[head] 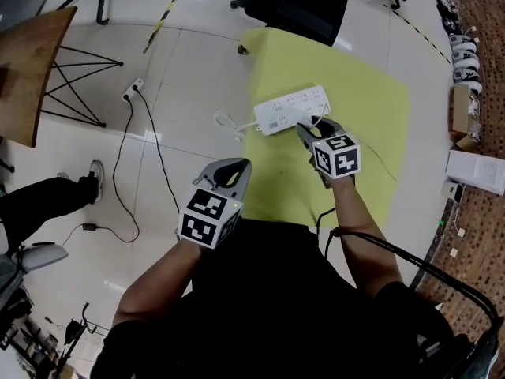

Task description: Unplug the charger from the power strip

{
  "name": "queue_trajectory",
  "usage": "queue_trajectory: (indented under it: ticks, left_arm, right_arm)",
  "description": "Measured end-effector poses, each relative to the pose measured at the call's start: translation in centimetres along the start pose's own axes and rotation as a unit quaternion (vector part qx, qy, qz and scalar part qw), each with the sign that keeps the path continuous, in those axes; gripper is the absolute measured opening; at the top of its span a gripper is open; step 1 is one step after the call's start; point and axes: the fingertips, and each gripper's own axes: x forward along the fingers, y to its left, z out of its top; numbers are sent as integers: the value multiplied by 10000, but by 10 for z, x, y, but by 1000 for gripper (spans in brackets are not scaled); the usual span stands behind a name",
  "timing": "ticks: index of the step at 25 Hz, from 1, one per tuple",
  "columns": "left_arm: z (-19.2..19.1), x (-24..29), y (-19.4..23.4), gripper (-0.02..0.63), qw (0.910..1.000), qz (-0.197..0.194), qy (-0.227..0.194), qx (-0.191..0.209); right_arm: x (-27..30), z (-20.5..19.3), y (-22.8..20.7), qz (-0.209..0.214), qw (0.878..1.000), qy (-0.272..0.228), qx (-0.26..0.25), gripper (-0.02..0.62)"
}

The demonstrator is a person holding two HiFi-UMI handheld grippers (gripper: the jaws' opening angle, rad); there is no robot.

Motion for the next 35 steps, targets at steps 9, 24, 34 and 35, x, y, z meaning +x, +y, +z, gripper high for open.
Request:
queue_trajectory:
  ticks: [9,24,34,35]
  left_arm:
    - [0,1,5,8,9998,63,-18,-163]
    - [-6,-4,6,8,9997,149,-27,-203]
    - [-8,-3,-11,8,10000,62,6,-78]
    - [-8,-2,-13,7,10000,50,9,-59]
  right_arm:
    - [20,0,-3,20,10000,80,-37,166]
    - [22,-5,-7,-146,9997,150,-147,140]
    - [0,-14,-14,-237,9997,7,-30,138]
    - [-2,-15,-14,-246,9997,3,-22,138]
